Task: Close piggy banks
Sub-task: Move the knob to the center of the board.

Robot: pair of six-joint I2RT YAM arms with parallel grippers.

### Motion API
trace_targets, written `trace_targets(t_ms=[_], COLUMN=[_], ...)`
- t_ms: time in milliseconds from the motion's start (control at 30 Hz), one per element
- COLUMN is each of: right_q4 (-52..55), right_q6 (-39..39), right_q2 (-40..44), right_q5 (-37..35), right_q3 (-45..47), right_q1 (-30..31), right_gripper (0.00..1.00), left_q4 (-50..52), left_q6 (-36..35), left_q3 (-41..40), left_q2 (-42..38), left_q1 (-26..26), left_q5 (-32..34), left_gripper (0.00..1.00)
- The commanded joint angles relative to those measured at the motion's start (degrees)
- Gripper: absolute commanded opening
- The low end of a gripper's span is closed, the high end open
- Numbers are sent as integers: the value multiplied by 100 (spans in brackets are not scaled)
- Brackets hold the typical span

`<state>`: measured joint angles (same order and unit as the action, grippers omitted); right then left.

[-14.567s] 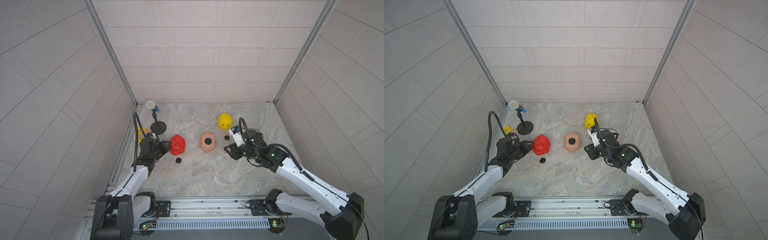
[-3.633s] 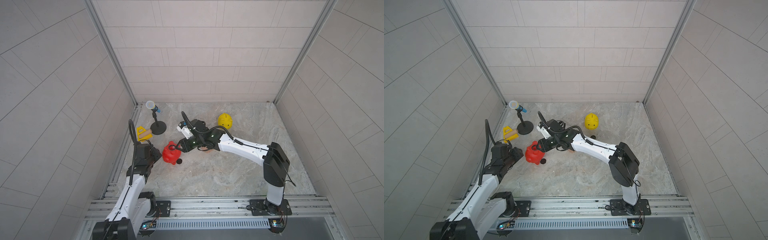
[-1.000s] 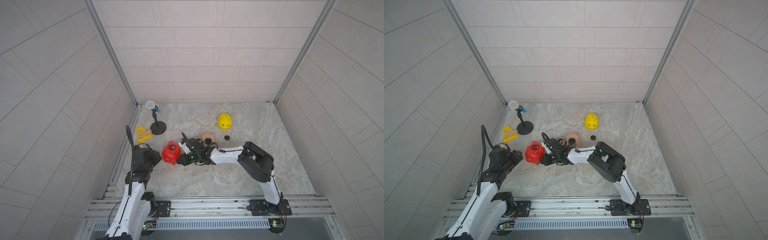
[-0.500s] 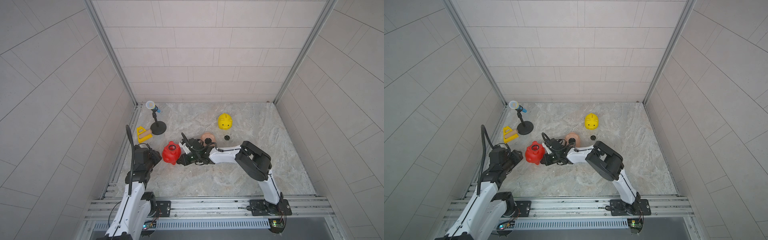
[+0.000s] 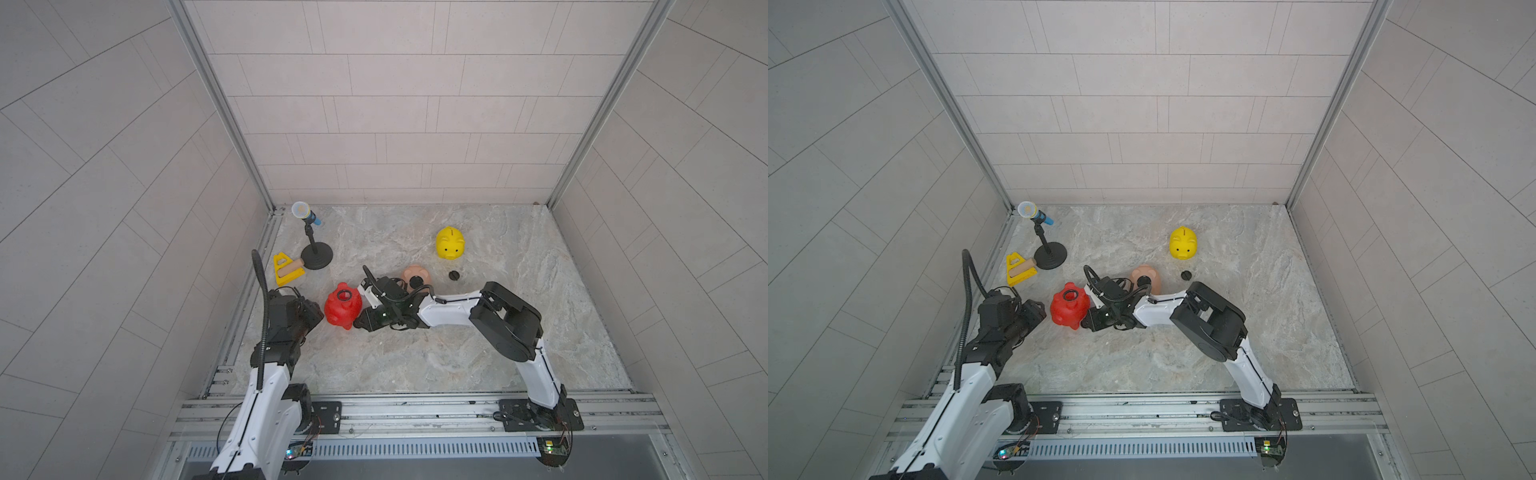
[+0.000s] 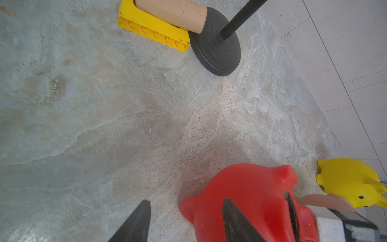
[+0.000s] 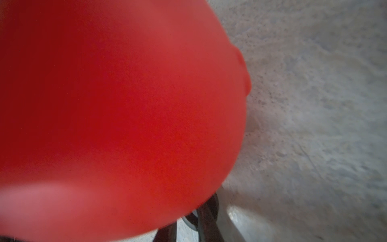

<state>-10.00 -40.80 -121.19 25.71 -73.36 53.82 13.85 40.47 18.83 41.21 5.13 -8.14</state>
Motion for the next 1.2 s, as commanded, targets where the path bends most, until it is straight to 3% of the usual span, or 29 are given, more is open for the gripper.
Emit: trace_targets(t_ms=[0,433,1167], right_q4=[77,194,114], right_q6=[-99,-152,-351], right_q2=[13,432,1516], right_q5=[30,4,-231], right_q3=[236,694,2222], right_q1=[22,102,137], right_gripper=[20,20,20], left_q4=[-32,-14,134], left_q6=[-74,-83,-101], left_q3=[-24,-37,-21], left_q2=[-22,-51,-271], left_q1=[51,52,69], left_q5=[18,23,192], left_gripper=[61,60,61])
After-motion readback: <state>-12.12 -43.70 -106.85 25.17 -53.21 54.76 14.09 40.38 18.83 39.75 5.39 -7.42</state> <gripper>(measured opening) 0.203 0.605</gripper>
